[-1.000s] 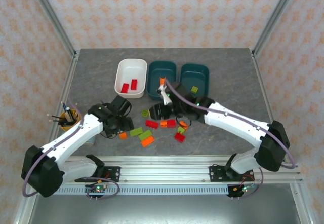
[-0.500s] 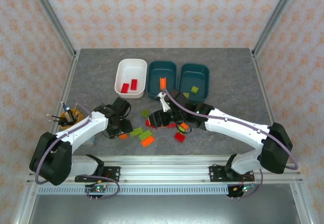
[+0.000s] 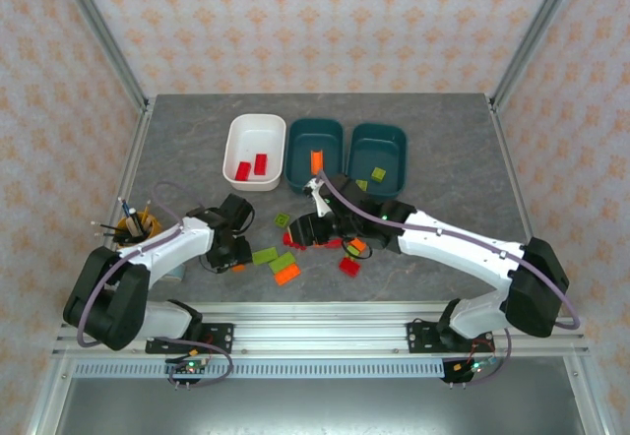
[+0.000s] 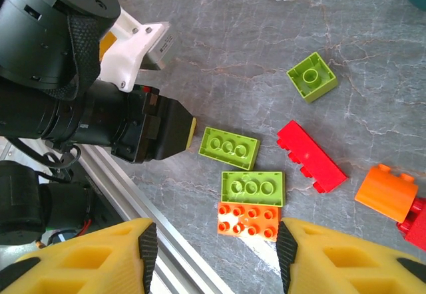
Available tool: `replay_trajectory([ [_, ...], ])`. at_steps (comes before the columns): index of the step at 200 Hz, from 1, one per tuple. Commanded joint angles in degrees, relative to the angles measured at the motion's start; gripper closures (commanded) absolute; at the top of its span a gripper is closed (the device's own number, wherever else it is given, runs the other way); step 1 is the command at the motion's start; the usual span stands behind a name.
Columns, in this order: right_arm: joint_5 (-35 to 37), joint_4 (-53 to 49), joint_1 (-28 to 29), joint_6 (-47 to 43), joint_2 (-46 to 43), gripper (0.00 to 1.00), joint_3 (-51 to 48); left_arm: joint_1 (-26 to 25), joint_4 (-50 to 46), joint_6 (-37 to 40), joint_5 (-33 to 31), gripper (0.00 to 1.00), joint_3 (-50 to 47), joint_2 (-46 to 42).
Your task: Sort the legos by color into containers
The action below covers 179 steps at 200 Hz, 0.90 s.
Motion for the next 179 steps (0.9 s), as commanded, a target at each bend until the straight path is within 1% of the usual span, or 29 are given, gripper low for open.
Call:
replay_trajectory([
  [1, 3.58, -0.27, 0.19, 0.57, -0.85, 0.48, 2.02, 0.28, -2.38, 0.61, -2.98, 0.71, 2.04, -2.00],
  [15, 8.02, -1.30, 0.06, 0.51, -2.79, 0.48, 2.61, 0.25, -6.16, 1.06, -4.03, 0.71, 6.55, -4.35],
  [28, 13.31, -1.37, -0.03, 0.64, -5.08, 0.48, 2.70, 0.25, -9.17, 2.06, -3.96, 0.71, 12.41, -4.41],
  [41, 19.05, -1.74, -0.72, 1.86, -7.05, 0.47, 2.63, 0.25, -11.38, 3.05, -3.20, 0.71, 18.90, -1.82],
  [60, 22.01, -1.24, -3.68, 4.40, -8.99, 0.47, 2.61, -0.59, -12.79, 4.02, -2.75, 0.71, 28.27, 3.61],
  [77, 22.13, -0.72, -6.77, 6.42, -9.76, 0.47, 2.86, -1.85, -13.27, 4.75, -3.07, 0.71, 36.82, 9.29],
  [101, 21.83, -1.38, -10.52, 8.21, -9.11, 0.47, 4.37, -4.05, -14.60, 6.02, -3.79, 0.71, 49.30, 19.80],
  [113, 22.30, -2.63, -12.17, 9.38, -8.40, 0.47, 5.39, -5.39, -15.77, 7.07, -5.19, 0.71, 55.63, 25.19],
  [138, 19.59, -2.74, -16.32, 13.17, -7.33, 0.47, 5.62, -6.87, -19.64, 8.26, -7.93, 0.73, 68.01, 37.79],
  [159, 17.99, -2.65, -18.36, 15.13, -7.23, 0.47, 5.52, -7.13, -22.02, 8.56, -10.58, 0.73, 75.59, 45.71],
  [179, 17.36, -3.14, -19.25, 15.70, -7.49, 0.47, 5.23, -7.09, -23.41, 8.89, -10.78, 0.73, 81.70, 51.52],
])
